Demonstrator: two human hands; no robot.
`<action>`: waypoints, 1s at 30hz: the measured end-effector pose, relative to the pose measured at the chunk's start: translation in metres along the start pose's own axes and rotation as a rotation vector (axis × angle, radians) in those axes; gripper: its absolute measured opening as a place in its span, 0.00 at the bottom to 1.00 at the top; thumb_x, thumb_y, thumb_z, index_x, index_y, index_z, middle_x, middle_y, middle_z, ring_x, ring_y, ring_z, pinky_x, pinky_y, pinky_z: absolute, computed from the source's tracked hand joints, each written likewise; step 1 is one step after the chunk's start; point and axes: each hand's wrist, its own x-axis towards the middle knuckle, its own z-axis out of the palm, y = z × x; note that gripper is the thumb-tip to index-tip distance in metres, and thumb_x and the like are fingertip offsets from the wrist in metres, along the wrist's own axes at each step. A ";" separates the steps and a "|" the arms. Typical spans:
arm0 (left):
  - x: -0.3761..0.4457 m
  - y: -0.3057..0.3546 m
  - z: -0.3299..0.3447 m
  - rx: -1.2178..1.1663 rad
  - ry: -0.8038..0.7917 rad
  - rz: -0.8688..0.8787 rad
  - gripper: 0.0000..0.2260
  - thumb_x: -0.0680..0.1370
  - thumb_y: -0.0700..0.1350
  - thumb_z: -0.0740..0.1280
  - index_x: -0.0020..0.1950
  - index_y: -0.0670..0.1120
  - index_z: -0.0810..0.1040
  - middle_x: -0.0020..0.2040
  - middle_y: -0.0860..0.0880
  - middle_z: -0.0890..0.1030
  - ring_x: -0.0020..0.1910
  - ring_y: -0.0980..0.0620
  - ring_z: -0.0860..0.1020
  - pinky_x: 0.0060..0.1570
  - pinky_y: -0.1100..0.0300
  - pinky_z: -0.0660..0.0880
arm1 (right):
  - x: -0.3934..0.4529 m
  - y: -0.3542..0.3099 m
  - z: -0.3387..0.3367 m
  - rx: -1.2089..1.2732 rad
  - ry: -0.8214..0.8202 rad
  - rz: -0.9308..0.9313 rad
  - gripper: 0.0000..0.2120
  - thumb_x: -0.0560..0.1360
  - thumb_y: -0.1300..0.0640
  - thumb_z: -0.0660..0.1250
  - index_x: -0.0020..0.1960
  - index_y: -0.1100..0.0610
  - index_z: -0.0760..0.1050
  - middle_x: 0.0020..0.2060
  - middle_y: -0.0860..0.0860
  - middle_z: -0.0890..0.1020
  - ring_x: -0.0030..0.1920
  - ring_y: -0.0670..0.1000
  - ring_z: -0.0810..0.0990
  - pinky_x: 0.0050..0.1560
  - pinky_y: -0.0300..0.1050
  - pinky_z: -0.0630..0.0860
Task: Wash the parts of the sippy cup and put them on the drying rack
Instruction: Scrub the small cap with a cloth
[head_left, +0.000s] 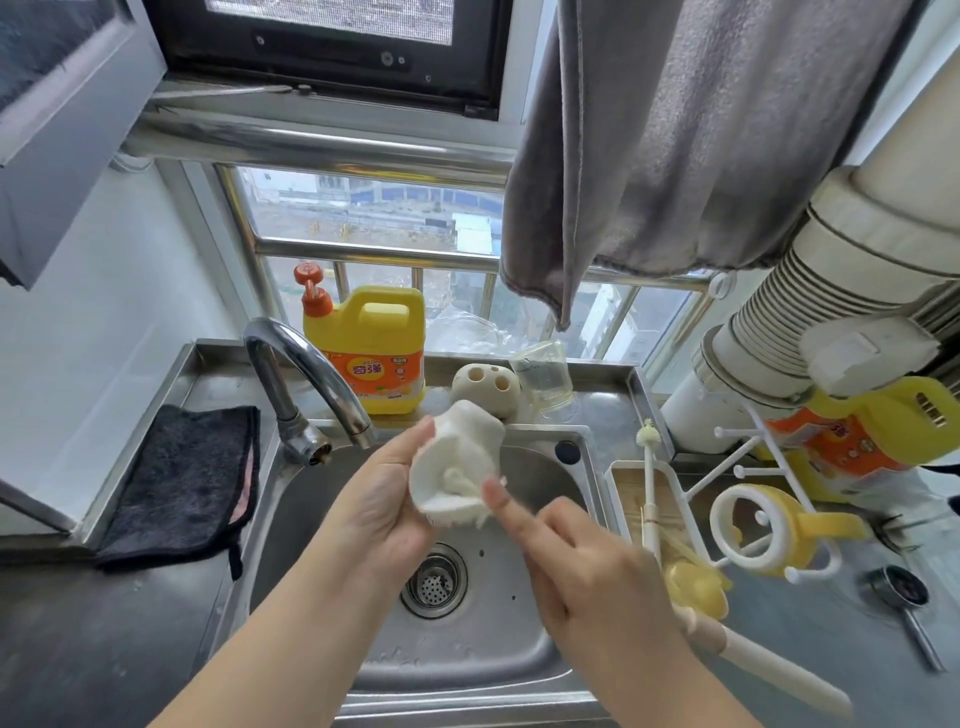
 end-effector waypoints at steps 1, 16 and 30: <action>0.000 0.002 -0.002 -0.005 0.021 0.007 0.11 0.78 0.42 0.63 0.55 0.36 0.75 0.42 0.39 0.82 0.39 0.45 0.80 0.28 0.50 0.80 | -0.008 0.003 -0.001 -0.010 -0.010 0.006 0.25 0.75 0.56 0.59 0.71 0.44 0.64 0.32 0.46 0.71 0.26 0.44 0.66 0.24 0.38 0.66; 0.000 0.001 -0.003 -0.045 0.109 0.044 0.09 0.78 0.36 0.62 0.55 0.33 0.75 0.49 0.38 0.82 0.52 0.43 0.80 0.48 0.45 0.78 | -0.002 0.019 -0.017 -0.099 0.000 0.053 0.27 0.73 0.57 0.59 0.71 0.44 0.63 0.31 0.46 0.71 0.24 0.46 0.67 0.22 0.36 0.66; -0.002 0.003 0.000 0.000 0.036 0.016 0.07 0.74 0.34 0.64 0.51 0.33 0.76 0.45 0.37 0.82 0.41 0.43 0.82 0.37 0.47 0.81 | 0.012 0.010 -0.015 -0.099 0.027 0.030 0.26 0.73 0.58 0.59 0.70 0.45 0.65 0.32 0.46 0.73 0.25 0.46 0.68 0.23 0.36 0.65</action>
